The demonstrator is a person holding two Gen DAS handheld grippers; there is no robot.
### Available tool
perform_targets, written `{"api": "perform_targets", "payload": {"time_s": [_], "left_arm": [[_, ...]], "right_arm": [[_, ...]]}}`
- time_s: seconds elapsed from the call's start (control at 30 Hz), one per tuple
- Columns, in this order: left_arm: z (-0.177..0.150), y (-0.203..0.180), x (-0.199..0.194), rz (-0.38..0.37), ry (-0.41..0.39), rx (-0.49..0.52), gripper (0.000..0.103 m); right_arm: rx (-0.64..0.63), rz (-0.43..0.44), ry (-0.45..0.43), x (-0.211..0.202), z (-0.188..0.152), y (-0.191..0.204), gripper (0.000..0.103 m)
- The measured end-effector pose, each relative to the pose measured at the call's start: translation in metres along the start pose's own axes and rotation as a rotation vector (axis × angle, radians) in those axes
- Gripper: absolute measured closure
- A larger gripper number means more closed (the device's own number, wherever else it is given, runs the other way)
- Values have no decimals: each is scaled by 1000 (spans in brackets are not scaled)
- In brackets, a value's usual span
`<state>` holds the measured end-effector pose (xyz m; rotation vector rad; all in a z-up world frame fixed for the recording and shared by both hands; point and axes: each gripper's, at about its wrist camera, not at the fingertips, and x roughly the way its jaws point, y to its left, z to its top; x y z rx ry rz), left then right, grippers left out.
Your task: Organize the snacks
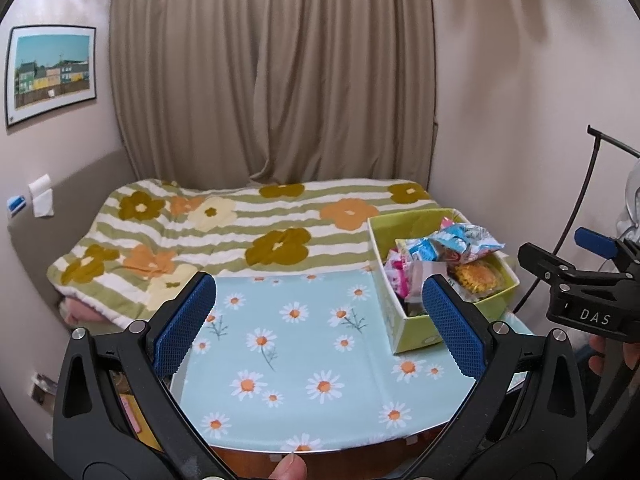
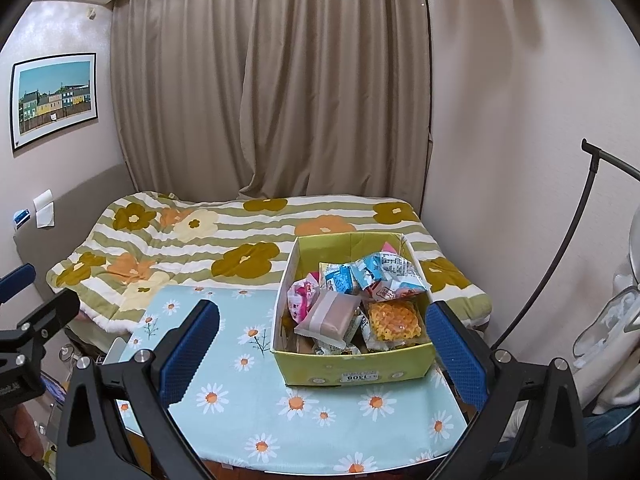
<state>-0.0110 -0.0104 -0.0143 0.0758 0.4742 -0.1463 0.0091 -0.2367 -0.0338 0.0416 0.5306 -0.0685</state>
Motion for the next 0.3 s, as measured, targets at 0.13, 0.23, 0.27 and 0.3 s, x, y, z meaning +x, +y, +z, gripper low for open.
{"api": "perform_targets", "payload": {"time_s": [0.13,0.23,0.27,0.3], "left_arm": [[-2,-3,1,25,4,18,0],[-2,-1,2,4,-3,12,0],[-2,0,2,0,-4,7,0],[-2,1,4,-1,-1,4,0]], "right_arm": [[1,4,3,0,-2,2,0],[-7,0,3,0,-3,5,0],[-6,1,4,0,-3,6,0],[-5,1,5,0,-3,6,0]]}}
